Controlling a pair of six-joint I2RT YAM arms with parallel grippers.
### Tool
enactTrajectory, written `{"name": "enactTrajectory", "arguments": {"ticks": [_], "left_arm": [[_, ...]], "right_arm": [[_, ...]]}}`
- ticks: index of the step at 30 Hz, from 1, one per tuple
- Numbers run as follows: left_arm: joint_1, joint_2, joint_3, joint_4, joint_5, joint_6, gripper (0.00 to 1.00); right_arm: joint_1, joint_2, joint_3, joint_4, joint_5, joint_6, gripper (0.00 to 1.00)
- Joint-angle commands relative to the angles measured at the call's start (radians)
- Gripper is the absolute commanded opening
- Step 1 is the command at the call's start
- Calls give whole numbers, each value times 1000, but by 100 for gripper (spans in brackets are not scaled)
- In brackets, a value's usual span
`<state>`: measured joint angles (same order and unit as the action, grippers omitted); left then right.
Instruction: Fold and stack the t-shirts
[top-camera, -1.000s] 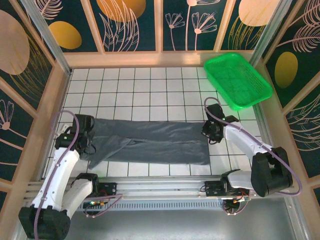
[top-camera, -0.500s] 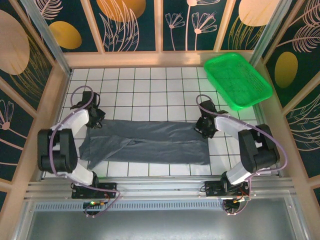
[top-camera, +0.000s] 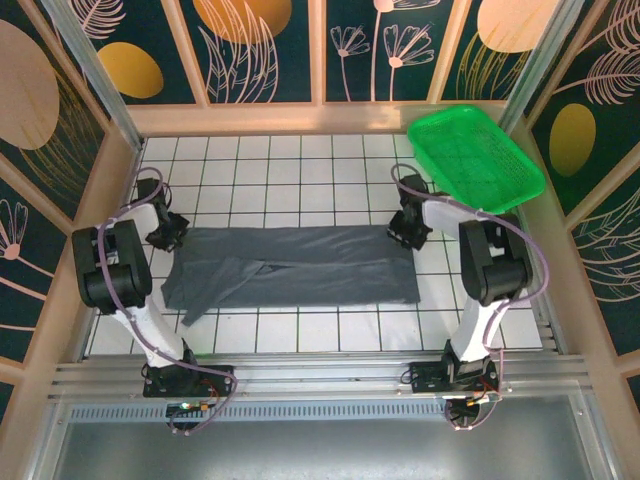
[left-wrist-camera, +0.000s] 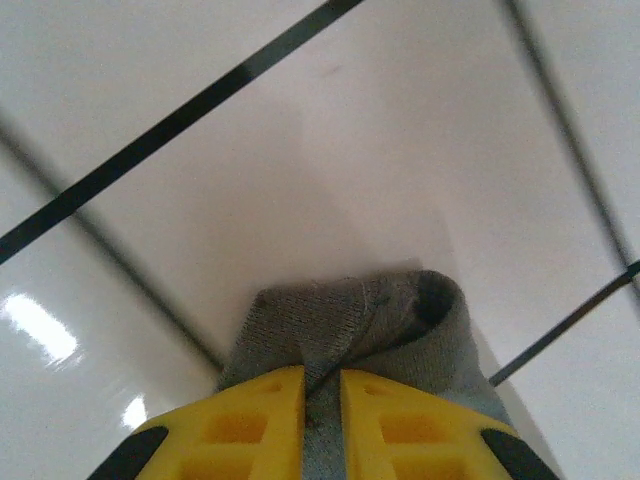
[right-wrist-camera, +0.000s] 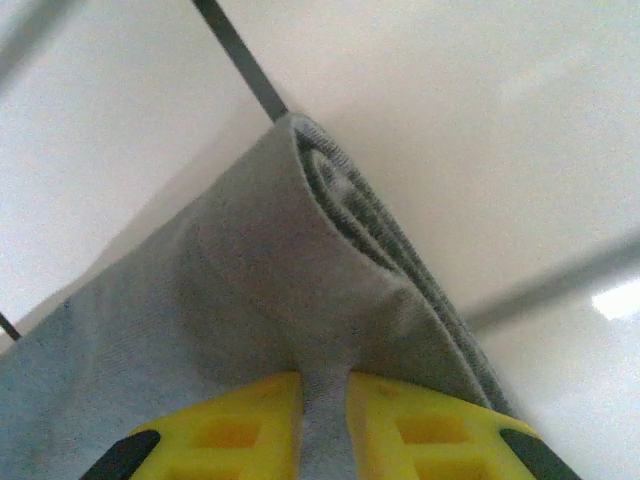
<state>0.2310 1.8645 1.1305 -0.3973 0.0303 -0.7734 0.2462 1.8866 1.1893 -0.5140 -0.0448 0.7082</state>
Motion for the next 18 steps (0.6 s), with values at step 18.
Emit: {"name": "enactTrajectory", "arguments": {"ticks": [18], "left_arm": [[-127,-198,8,165,387,177,32]], "right_arm": [[49,-24,229,87,-309,-255,54]]}}
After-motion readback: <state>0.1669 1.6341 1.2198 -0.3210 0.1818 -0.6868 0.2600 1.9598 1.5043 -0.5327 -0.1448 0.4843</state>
